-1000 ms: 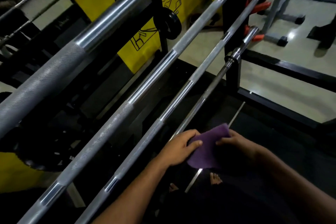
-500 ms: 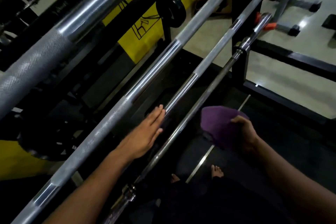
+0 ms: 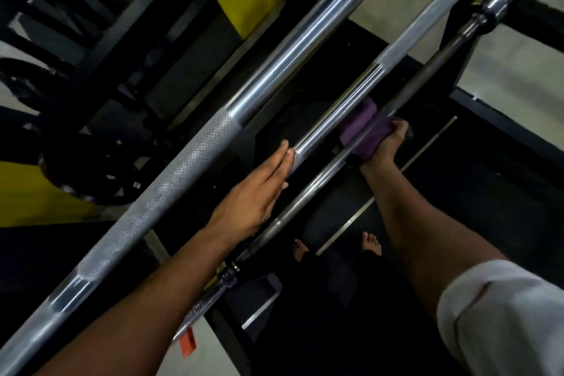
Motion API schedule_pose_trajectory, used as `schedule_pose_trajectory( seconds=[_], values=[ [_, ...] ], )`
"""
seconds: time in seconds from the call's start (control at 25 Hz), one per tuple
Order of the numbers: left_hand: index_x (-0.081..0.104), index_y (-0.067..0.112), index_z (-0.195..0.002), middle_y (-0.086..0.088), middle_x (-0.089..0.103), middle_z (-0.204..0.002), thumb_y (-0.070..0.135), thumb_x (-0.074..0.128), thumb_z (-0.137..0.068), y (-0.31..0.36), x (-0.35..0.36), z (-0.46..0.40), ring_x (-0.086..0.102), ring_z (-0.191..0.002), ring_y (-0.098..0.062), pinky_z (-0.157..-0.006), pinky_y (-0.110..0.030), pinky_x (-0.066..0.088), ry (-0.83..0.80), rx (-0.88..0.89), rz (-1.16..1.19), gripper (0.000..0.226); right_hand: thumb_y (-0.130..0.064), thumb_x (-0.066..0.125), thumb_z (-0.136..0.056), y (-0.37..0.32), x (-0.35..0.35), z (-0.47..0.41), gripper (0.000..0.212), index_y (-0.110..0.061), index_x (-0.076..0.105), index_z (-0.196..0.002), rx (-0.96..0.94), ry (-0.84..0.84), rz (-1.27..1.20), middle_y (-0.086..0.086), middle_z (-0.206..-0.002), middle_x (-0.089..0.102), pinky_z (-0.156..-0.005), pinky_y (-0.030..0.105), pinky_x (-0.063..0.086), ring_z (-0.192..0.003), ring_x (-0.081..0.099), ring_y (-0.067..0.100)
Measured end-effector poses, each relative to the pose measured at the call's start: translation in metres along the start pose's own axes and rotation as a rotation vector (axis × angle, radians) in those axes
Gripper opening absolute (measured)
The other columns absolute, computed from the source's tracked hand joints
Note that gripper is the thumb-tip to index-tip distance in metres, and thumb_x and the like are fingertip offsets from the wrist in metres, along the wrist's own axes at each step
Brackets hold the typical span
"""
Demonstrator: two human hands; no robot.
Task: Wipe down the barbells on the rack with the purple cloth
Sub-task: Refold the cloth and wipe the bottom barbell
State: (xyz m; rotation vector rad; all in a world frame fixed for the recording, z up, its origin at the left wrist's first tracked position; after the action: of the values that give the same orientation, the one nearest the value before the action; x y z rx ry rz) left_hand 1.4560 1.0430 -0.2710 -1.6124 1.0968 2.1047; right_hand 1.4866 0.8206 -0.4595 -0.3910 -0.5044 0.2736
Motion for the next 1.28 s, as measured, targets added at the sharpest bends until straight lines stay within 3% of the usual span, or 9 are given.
schedule_pose_trajectory(
  seconds=[0.16, 0.24, 0.32, 0.52, 0.8, 0.96, 1.08, 1.2, 1.28],
  values=[
    [0.026, 0.005, -0.156, -0.008, 0.018, -0.166, 0.011, 0.049, -0.104, 0.002, -0.003, -0.001, 0.023, -0.151, -0.014, -0.12, -0.025, 0.025, 0.019, 0.02, 0.006, 0.057, -0.049, 0.028, -0.099, 0.098, -0.011, 0.05, 0.047, -0.018, 0.064, -0.1, 0.202, -0.051, -0.212, 0.003, -0.095, 0.072, -0.078, 0.027, 0.05, -0.09, 0.066, 0.021],
    [0.025, 0.006, -0.156, -0.006, 0.018, -0.166, 0.012, 0.048, -0.104, 0.002, -0.004, 0.0, 0.023, -0.151, -0.012, -0.12, -0.024, 0.026, 0.018, 0.005, -0.007, 0.057, -0.051, 0.034, -0.094, 0.136, -0.022, 0.066, 0.048, -0.017, 0.066, -0.106, 0.272, -0.024, -0.139, 0.007, -0.104, 0.071, -0.089, 0.034, 0.05, -0.097, 0.065, 0.027],
    [0.026, 0.007, -0.156, -0.005, 0.018, -0.166, 0.013, 0.049, -0.105, 0.002, -0.006, 0.001, 0.024, -0.15, -0.012, -0.119, -0.024, 0.027, 0.026, 0.001, -0.008, 0.057, -0.052, 0.038, -0.089, 0.145, -0.03, 0.067, 0.045, -0.018, 0.067, -0.094, 0.301, 0.007, -0.044, 0.007, -0.093, 0.071, -0.083, 0.036, 0.049, -0.087, 0.065, 0.027],
    [0.025, 0.01, -0.157, -0.002, 0.018, -0.166, 0.012, 0.051, -0.104, 0.001, -0.006, 0.003, 0.024, -0.15, -0.01, -0.119, -0.022, 0.025, 0.037, 0.005, 0.008, 0.059, -0.047, 0.033, -0.098, 0.057, -0.012, 0.036, 0.034, -0.025, 0.046, -0.076, 0.079, 0.023, -0.074, 0.003, -0.081, 0.059, -0.072, 0.027, 0.046, -0.074, 0.057, 0.022],
    [0.024, 0.013, -0.158, 0.001, 0.017, -0.166, 0.017, 0.05, -0.103, -0.001, -0.003, 0.002, 0.023, -0.15, -0.007, -0.119, -0.018, 0.024, 0.038, -0.004, 0.007, 0.06, -0.052, 0.031, -0.102, -0.07, 0.007, -0.015, 0.039, -0.024, 0.052, -0.085, -0.142, 0.101, 0.116, 0.001, -0.09, 0.06, -0.068, 0.027, 0.045, -0.081, 0.057, 0.018],
    [0.025, 0.012, -0.157, 0.0, 0.018, -0.166, 0.017, 0.051, -0.103, -0.002, -0.002, 0.002, 0.024, -0.15, -0.008, -0.119, -0.021, 0.028, 0.042, 0.004, 0.004, 0.06, -0.058, 0.037, -0.1, 0.0, -0.003, -0.004, 0.051, -0.017, 0.064, -0.111, -0.102, 0.11, 0.015, 0.006, -0.103, 0.069, -0.076, 0.027, 0.053, -0.093, 0.066, 0.025],
    [0.026, 0.01, -0.157, -0.003, 0.019, -0.166, 0.018, 0.049, -0.104, -0.002, 0.0, 0.002, 0.026, -0.149, -0.01, -0.119, -0.025, 0.03, 0.05, 0.018, -0.008, 0.058, -0.057, 0.043, -0.097, 0.088, -0.027, 0.025, 0.042, -0.019, 0.062, -0.096, 0.014, 0.136, 0.186, 0.0, -0.082, 0.067, -0.063, 0.026, 0.05, -0.079, 0.066, 0.023],
    [0.025, 0.012, -0.157, -0.002, 0.02, -0.166, 0.021, 0.048, -0.105, -0.005, 0.003, 0.001, 0.027, -0.149, -0.01, -0.117, -0.021, 0.029, 0.04, 0.011, -0.055, 0.058, -0.063, 0.045, -0.088, 0.146, -0.044, 0.056, 0.048, -0.021, 0.065, -0.099, 0.153, -0.003, 0.42, 0.005, -0.1, 0.071, -0.088, 0.036, 0.055, -0.093, 0.068, 0.023],
    [0.024, 0.018, -0.158, 0.003, 0.019, -0.166, 0.027, 0.044, -0.105, -0.007, 0.003, 0.003, 0.03, -0.147, -0.008, -0.113, -0.019, 0.034, 0.045, -0.013, -0.071, 0.057, -0.053, 0.038, -0.1, 0.145, -0.055, 0.075, 0.045, -0.019, 0.064, -0.111, 0.174, -0.12, 0.585, 0.008, -0.105, 0.072, -0.092, 0.037, 0.054, -0.097, 0.068, 0.025]
  ],
)
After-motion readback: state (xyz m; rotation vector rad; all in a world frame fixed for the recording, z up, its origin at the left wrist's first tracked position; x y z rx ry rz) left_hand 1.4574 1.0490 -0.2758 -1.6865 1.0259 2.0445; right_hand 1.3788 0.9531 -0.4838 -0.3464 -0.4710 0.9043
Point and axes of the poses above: each hand's wrist, its own z-axis away from the middle knuckle, its own x-axis out of the palm, y = z × x, the point moved 9 cm from there along -z, towards the middle knuckle
